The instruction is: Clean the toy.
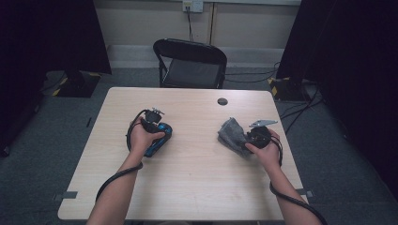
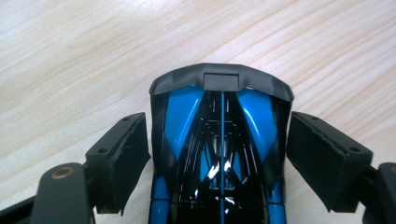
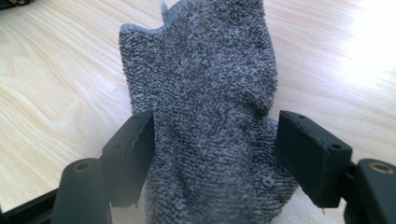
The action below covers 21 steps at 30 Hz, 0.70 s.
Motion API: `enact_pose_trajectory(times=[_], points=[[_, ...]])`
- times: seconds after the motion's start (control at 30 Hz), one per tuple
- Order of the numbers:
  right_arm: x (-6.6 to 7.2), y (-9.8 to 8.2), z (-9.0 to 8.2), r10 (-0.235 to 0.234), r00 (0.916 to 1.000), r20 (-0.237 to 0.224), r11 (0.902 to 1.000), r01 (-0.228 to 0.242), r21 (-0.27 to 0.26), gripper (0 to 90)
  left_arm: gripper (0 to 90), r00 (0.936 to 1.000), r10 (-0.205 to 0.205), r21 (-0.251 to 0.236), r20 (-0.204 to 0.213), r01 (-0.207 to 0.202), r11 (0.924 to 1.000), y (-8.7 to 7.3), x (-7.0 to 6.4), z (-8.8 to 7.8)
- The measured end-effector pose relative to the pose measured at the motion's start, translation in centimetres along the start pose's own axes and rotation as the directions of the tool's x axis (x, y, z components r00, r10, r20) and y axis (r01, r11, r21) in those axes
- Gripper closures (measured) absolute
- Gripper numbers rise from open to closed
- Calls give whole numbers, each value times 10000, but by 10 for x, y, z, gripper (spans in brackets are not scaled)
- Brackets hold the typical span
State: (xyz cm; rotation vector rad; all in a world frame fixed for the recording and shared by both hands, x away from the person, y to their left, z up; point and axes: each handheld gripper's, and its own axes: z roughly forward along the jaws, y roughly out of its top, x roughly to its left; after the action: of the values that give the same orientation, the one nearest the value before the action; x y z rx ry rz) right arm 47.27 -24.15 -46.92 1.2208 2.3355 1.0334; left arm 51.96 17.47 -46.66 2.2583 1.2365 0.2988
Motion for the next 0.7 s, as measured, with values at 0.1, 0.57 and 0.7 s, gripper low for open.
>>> enact_pose_trajectory(times=[0.1, 0.57, 0.7], points=[[1, 3, -2, -69, 10000, -19, 10000, 69, -25, 283, 203, 10000, 14, -62, 14, -14, 10000, 0, 0, -6], [5, 8, -6, -228, 9997, -98, 9997, 227, -122, 278, 184, 9988, -117, -357, 477, 134, 9993, 1, -6, -21], [5, 8, -8, -265, 9996, -103, 9996, 263, -133, 270, 183, 9977, -143, -553, 657, 180, 9983, 3, -11, -26]])
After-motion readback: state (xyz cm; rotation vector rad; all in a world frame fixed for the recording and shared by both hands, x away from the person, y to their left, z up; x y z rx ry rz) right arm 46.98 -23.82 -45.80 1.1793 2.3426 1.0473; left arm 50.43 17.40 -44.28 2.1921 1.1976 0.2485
